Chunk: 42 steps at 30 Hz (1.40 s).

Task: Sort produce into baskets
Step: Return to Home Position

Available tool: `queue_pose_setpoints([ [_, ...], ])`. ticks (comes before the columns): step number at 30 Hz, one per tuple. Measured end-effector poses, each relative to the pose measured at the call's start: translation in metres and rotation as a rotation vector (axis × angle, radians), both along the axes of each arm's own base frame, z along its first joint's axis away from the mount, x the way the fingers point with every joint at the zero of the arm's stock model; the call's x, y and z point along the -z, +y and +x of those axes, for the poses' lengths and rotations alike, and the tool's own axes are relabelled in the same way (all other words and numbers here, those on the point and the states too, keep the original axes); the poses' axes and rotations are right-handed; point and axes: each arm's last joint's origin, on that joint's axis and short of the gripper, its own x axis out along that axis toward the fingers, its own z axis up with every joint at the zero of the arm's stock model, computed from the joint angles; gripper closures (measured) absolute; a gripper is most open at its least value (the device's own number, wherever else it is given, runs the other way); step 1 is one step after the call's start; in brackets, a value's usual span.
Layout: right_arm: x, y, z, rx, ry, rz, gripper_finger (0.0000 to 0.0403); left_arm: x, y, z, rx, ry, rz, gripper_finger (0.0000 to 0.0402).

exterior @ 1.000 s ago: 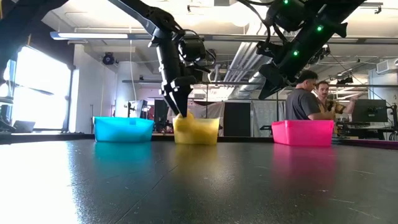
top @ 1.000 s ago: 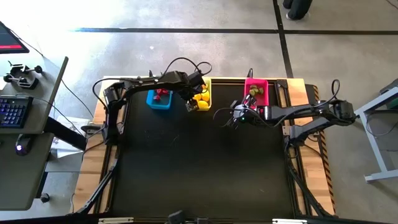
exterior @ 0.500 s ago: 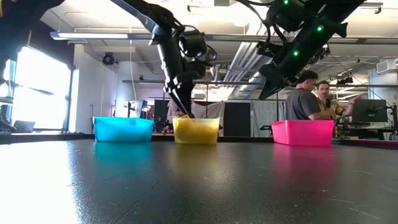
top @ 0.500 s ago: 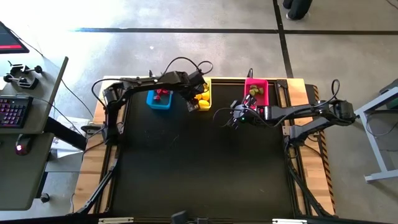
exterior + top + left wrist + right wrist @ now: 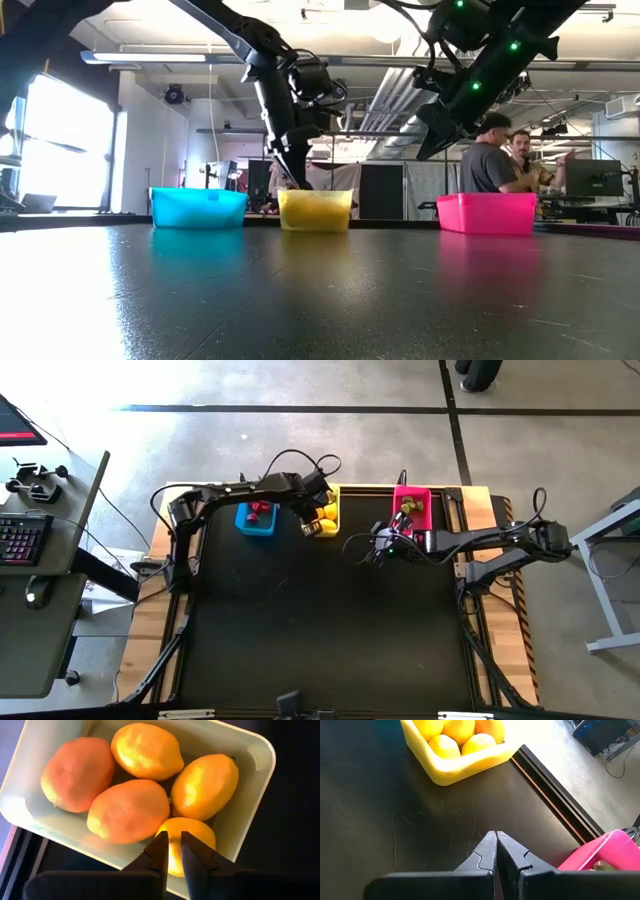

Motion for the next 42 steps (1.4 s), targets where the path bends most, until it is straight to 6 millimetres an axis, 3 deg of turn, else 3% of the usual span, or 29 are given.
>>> queue_pose_setpoints([
  [20,0.0,0.0,0.0,0.0,0.0,0.0,0.0403,0.007,0.009,0.001,0.023,-0.015,0.021,0.039],
  [34,0.009,0.0,-0.005,0.005,0.05,-0.046,0.0403,-0.02,-0.011,0.017,0.174,-0.236,0.021,0.0397],
  [42,0.023,-0.004,-0.004,-0.153,-0.046,-0.046,0.0403,-0.032,-0.022,0.037,0.264,-0.425,0.063,0.0401],
])
